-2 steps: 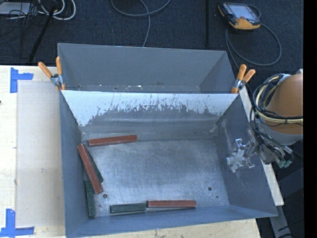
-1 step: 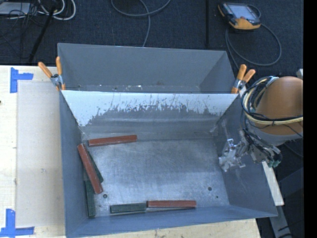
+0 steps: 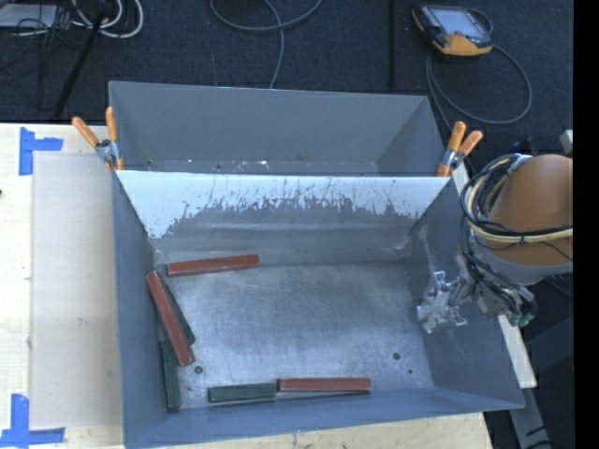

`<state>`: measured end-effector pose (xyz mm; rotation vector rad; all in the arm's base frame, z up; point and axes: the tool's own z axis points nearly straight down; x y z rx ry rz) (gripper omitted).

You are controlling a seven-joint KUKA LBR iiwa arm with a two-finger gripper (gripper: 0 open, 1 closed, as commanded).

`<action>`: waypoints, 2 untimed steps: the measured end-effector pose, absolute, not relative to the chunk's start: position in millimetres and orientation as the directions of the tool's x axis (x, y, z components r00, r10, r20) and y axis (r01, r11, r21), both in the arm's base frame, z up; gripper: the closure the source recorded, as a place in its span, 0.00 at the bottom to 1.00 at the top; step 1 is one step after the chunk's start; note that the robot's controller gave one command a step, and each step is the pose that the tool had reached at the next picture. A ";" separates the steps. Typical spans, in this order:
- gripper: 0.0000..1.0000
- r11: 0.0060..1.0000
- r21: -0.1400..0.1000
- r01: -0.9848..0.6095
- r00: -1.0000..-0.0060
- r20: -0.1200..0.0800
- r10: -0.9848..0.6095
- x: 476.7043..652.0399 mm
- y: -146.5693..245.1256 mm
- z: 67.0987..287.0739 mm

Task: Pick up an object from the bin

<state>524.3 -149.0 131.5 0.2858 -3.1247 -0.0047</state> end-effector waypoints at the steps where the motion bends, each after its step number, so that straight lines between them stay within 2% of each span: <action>1: 1.00 0.980 0.000 -0.199 -0.980 0.002 -0.199 502.8 -113.8 129.6; 2: 1.00 0.982 0.003 -0.190 -0.982 0.000 -0.190 504.2 -89.1 124.5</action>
Offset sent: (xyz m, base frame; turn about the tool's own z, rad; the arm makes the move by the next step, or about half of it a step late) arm -0.0009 0.0236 -0.0172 0.0585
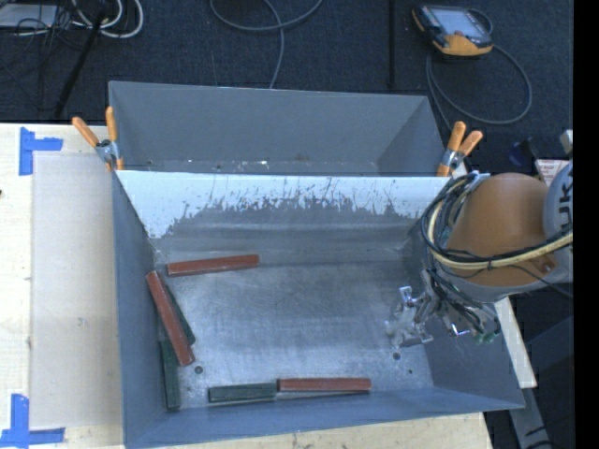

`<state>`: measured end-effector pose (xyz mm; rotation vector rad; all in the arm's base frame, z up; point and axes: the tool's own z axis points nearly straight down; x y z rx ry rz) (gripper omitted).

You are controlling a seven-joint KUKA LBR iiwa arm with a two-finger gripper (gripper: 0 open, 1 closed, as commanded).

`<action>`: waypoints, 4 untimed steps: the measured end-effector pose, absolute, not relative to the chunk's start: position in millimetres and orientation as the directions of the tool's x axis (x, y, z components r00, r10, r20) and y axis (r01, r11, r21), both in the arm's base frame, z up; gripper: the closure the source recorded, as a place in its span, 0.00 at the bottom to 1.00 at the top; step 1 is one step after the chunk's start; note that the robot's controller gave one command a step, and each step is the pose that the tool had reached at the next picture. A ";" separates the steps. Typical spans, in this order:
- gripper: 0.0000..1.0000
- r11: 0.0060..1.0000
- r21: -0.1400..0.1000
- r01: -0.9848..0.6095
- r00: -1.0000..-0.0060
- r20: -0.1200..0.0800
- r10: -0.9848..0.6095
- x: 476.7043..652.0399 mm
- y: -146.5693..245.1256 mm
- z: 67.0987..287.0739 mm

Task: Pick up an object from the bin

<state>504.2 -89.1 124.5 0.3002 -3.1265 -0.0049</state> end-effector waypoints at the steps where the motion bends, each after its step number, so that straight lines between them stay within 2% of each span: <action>1: 1.00 0.988 0.000 -0.154 -0.988 -0.001 -0.154 518.5 -85.8 118.4; 2: 1.00 0.986 0.000 -0.168 -0.986 -0.001 -0.168 512.2 -87.0 82.6; 3: 1.00 0.991 0.001 -0.136 -0.991 0.003 -0.136 497.3 -54.7 94.1; 4: 1.00 0.994 0.002 -0.113 -0.994 -0.003 -0.113 496.4 -42.9 100.7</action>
Offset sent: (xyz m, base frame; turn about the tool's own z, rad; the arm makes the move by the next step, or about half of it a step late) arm 0.0033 -0.0008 -0.0545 0.0154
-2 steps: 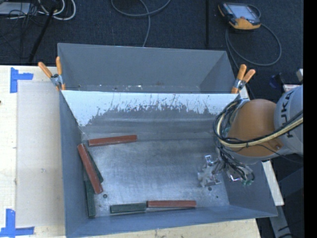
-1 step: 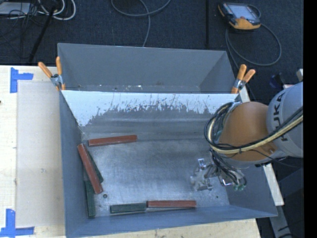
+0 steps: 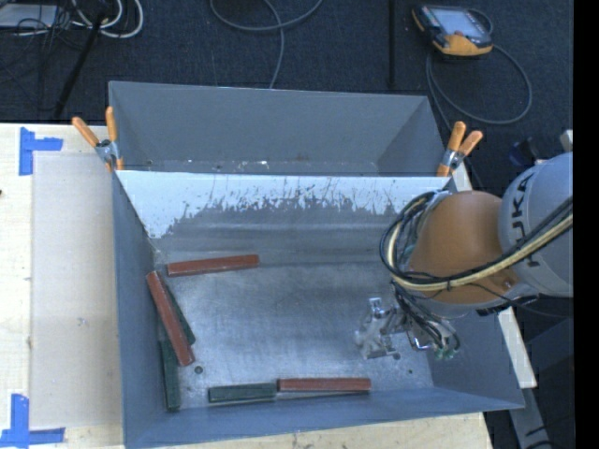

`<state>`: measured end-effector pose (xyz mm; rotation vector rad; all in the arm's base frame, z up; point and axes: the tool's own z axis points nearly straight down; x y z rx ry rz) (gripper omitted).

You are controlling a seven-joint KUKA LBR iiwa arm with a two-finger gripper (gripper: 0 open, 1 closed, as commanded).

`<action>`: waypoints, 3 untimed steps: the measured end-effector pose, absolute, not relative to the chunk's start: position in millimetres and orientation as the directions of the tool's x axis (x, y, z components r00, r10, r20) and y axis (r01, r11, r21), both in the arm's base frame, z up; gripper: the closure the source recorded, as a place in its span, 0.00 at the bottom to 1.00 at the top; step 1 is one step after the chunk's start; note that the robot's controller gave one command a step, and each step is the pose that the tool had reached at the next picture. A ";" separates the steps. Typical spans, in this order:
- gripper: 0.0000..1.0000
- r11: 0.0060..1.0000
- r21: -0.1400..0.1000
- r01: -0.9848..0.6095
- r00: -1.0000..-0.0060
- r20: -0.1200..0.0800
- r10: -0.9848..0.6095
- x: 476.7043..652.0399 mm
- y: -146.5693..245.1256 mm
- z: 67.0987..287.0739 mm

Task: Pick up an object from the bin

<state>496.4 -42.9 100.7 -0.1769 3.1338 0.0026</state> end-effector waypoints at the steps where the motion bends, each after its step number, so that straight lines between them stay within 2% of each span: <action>1: 1.00 0.999 0.001 -0.051 -0.999 0.005 -0.051 483.2 -27.0 103.7; 2: 1.00 0.992 0.001 -0.129 -0.992 0.002 -0.129 475.0 -20.3 99.3; 3: 1.00 0.984 -0.001 -0.180 -0.984 0.001 -0.180 486.9 28.7 109.6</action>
Offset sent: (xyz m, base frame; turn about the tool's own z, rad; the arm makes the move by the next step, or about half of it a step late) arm -0.0259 0.0189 -0.0069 -0.0592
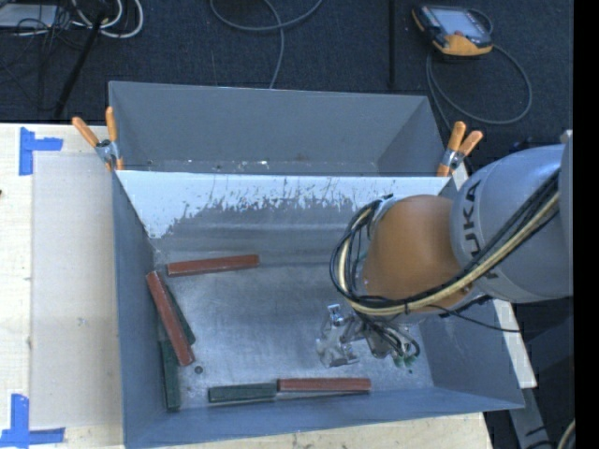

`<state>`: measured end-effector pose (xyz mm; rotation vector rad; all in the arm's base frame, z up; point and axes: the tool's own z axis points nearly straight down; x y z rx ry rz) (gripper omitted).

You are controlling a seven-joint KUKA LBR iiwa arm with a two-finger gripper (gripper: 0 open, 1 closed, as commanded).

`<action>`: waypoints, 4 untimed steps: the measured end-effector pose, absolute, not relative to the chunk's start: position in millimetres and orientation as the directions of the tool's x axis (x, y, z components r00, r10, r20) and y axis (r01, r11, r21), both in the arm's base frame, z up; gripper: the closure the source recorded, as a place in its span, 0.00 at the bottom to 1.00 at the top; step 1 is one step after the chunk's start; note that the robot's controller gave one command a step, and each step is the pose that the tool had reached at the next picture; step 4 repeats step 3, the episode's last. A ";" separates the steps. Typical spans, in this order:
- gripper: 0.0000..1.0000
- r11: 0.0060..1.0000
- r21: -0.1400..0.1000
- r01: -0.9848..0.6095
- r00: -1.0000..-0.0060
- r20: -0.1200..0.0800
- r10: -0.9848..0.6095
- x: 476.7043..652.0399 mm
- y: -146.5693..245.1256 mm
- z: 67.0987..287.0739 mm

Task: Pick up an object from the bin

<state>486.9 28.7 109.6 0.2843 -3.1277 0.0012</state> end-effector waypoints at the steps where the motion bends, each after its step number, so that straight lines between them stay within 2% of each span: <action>1: 1.00 0.992 0.000 -0.127 -0.992 -0.001 -0.127 487.6 95.5 105.2; 2: 0.00 1.000 0.000 -0.029 -1.000 0.003 -0.029 475.0 110.2 104.9; 3: 0.00 1.000 0.000 0.017 -1.000 0.003 0.017 470.1 94.1 105.1; 4: 0.00 1.000 0.000 0.017 -1.000 0.003 0.017 470.1 94.1 105.1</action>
Offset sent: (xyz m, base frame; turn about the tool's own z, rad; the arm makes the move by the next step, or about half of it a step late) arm -0.0173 0.0625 -0.0034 0.2062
